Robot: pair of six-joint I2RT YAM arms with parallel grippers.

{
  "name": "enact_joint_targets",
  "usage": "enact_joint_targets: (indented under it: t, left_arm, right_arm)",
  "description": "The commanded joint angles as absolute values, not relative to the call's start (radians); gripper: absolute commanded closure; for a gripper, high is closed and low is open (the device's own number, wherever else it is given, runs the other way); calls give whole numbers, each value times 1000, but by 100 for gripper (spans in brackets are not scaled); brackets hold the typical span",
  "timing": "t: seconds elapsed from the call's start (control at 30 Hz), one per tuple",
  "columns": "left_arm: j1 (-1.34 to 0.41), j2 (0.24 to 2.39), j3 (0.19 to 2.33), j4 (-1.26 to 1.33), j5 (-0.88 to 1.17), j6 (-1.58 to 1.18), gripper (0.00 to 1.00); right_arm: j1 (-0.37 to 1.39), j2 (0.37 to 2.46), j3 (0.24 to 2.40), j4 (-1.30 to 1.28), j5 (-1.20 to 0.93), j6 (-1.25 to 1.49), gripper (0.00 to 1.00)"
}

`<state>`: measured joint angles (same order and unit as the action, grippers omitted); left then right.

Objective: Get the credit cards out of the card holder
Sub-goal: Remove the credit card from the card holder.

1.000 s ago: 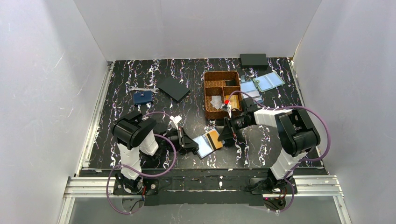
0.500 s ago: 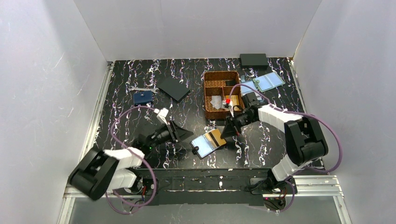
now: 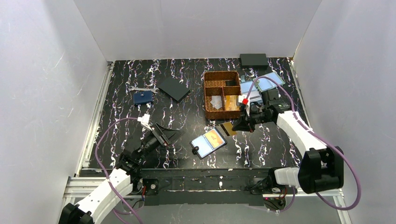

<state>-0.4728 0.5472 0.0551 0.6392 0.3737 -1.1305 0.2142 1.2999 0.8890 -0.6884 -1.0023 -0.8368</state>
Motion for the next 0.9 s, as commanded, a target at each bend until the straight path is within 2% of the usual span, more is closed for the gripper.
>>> enact_joint_targets:
  t: [0.0, 0.1, 0.33, 0.63, 0.87]
  left_arm:
    - [-469, 578, 96, 591, 496, -1292, 2]
    - [-484, 624, 129, 592, 542, -1317, 2]
    - [-632, 744, 202, 606, 460, -1294, 2]
    - [-740, 948, 287, 711, 399, -1392, 2]
    - [-784, 1084, 347, 792, 385, -1498, 2]
  right_arm:
    - [212, 1209, 919, -722, -1001, -889, 99]
    - [212, 1170, 955, -768, -965, -923, 99]
    - [212, 1109, 1050, -885, -886, -1076, 99]
    - [210, 1039, 1023, -985, -873, -1254, 99]
    - [210, 996, 942, -945, -946, -1348, 99]
